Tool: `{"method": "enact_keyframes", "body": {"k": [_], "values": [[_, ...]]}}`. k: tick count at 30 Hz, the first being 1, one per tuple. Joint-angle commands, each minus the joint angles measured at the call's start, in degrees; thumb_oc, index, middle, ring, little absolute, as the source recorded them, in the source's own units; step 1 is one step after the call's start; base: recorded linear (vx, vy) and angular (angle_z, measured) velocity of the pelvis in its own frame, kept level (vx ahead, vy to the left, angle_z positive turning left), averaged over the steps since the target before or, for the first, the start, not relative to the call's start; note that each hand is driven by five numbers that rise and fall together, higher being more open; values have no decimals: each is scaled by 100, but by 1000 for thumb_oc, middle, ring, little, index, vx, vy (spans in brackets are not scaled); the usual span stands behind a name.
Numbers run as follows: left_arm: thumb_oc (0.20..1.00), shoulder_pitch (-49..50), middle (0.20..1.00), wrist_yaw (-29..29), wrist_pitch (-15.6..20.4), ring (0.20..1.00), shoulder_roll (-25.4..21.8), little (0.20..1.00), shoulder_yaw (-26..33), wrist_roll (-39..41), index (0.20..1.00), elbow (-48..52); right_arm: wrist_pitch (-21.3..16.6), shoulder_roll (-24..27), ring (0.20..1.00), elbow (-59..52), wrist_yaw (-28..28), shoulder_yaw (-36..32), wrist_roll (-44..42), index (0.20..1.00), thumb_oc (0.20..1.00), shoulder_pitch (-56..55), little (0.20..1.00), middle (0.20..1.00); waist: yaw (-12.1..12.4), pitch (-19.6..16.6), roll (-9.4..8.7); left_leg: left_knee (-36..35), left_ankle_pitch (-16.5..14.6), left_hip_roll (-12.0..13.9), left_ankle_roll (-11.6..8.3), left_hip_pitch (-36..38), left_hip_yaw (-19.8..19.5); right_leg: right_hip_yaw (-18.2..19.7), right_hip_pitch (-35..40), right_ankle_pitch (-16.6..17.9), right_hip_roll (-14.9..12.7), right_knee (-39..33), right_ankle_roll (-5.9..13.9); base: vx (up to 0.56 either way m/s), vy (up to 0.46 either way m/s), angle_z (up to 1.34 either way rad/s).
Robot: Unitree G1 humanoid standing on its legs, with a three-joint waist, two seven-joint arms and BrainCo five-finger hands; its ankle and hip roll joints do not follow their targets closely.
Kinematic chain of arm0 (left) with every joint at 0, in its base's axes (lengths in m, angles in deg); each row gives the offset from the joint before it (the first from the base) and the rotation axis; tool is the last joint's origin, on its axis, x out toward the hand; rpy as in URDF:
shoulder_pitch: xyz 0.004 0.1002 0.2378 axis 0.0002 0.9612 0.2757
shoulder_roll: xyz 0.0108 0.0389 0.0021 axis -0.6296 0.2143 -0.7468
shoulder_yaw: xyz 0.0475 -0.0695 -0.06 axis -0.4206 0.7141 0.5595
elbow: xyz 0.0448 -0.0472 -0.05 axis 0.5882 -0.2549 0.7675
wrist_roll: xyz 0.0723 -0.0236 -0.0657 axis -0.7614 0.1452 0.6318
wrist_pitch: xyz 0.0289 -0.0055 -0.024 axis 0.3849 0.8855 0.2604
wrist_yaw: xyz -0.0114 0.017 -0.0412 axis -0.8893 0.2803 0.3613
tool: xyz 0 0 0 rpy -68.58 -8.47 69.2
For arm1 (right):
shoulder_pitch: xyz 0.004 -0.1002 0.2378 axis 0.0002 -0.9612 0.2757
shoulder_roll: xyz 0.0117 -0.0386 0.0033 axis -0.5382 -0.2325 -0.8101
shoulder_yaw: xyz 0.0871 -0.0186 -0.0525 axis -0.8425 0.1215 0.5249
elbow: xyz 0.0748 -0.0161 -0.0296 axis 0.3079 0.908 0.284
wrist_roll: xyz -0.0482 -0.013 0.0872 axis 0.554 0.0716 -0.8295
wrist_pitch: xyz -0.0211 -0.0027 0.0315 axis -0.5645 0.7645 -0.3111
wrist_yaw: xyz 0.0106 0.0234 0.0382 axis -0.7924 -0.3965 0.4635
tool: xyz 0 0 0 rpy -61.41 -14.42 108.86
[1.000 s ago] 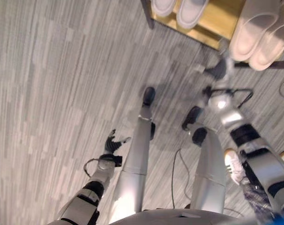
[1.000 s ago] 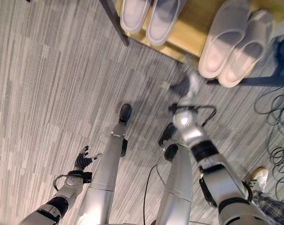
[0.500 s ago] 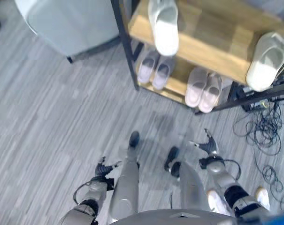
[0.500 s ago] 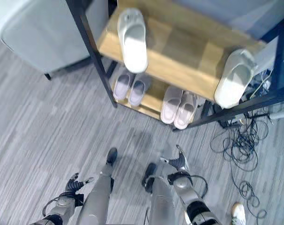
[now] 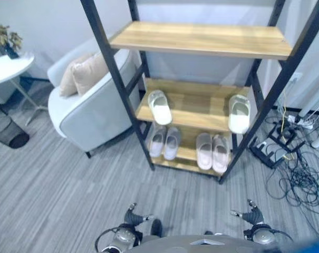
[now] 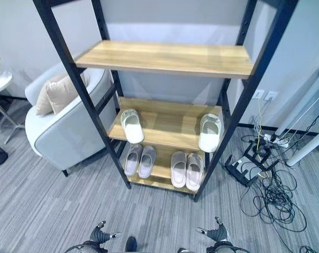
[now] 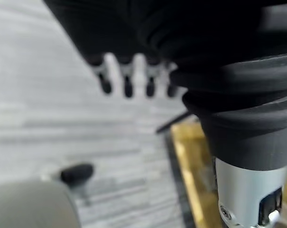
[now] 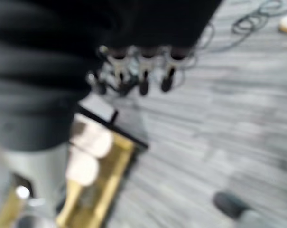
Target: Arrange the slippers neatly on the shoe rack.
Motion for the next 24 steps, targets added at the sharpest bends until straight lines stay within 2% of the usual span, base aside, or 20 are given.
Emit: {"method": "enact_keyframes", "body": {"k": [1, 15, 16, 18, 24], "values": [[1000, -187, 1000, -105, -103, 1000, -263, 1000, 242, -365, 1000, 63, -139, -208, 1000, -305, 114, -89, -208, 1000, 1000, 327, 1000, 1000, 31, 721, -511, 31, -718, -356, -103, 522, 242, 300, 771, 436, -363, -974, 556, 147, -44, -38], [1000, -162, 1000, -213, -67, 1000, -130, 1000, 48, -306, 1000, 232, -133, -294, 1000, -296, 231, -101, -512, 1000, 1000, 202, 1000, 1000, -48, 611, -482, 31, -823, -313, -70, 810, 388, 488, 1016, 406, -330, -1045, 545, 30, -23, -11], [1000, -647, 1000, -339, -9, 1000, 11, 1000, -667, 433, 1000, 1104, -198, -487, 1000, 666, 837, -237, -2168, 1000, 1000, 396, 1000, 1000, -41, 651, -345, 31, -342, -133, -155, 427, 518, 632, 1023, 228, 22, -1069, 311, 0, 0, 0], [1000, -660, 1000, -375, -17, 1000, -112, 1000, -738, 394, 1000, 1481, -180, -488, 1000, 719, 804, -354, -2264, 1000, 1000, 403, 1000, 1000, -7, 646, -322, 31, -370, -150, -148, 473, 528, 598, 1070, 253, -1, -1103, 334, 3, 17, 3], [1000, -743, 1000, -335, -65, 1000, -73, 1000, -891, 107, 1000, 1310, -148, -447, 1000, 789, 787, -356, -2188, 1000, 1000, 492, 1000, 1000, 1, 635, -303, 31, -454, -182, -89, 588, 539, 665, 1145, 239, -30, -1133, 351, 34, 26, -4]]}}
